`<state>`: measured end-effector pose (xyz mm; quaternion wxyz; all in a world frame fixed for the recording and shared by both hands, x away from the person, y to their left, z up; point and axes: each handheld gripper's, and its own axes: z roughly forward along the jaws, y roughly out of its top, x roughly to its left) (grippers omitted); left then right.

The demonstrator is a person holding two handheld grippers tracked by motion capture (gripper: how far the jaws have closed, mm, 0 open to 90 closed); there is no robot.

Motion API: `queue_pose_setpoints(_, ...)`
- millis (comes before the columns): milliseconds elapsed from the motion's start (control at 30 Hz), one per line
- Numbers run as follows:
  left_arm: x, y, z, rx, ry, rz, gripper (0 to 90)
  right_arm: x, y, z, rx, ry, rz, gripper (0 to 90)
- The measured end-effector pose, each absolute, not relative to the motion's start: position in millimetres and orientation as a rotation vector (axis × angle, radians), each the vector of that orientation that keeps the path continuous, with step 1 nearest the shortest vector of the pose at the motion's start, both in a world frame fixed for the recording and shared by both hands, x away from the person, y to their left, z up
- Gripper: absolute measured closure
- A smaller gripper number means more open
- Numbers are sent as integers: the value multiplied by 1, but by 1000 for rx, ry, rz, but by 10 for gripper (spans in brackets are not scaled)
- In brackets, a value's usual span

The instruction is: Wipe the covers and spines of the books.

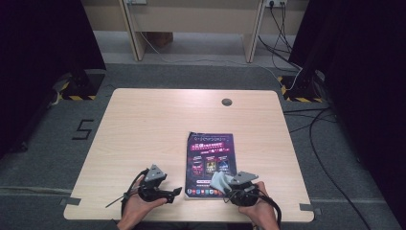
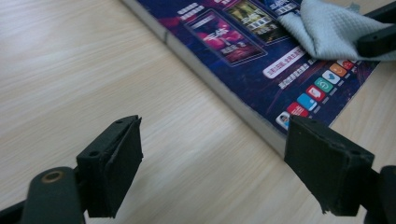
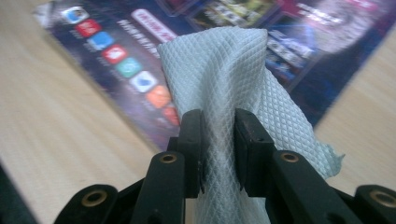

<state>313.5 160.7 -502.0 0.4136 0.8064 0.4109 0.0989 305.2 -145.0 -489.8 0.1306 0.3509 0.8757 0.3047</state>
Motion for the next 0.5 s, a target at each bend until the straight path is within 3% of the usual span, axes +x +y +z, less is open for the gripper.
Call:
queue_pose_setpoints(200,315,130,-511,2121,960,269,184,300,-141,-491,990,2551,899,759)
queue_pose_setpoints(500,315,132,-513,2130,958,286,185,322,-155,-492,1059,2451,858,764)
